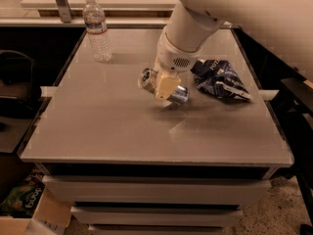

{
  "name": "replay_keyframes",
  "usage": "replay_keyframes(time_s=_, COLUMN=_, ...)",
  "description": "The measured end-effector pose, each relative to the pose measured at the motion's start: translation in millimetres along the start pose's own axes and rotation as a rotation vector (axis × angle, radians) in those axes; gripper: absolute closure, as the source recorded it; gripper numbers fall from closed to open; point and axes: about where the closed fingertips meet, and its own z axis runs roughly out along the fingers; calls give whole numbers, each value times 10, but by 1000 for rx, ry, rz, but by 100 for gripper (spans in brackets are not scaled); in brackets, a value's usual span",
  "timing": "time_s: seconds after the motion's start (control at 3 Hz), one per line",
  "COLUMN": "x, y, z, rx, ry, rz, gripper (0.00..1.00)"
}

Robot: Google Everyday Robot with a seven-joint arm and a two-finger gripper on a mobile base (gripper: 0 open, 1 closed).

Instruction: Knock redbull can over

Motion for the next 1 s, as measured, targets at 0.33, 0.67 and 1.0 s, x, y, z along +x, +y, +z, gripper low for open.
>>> replay_keyframes(time_s=0.33, x=17, y=55, z=39, rx=5, ry=127, rz=-65, gripper=100)
replay_keyframes(time_s=0.67, x=-5, y=111, z=113, rx=-9, ry=193, rz=-123, gripper=100)
replay_keyframes(time_s=1.0, x=-52, y=170, z=202, rx=-40, ry=215, rz=-176, gripper=100)
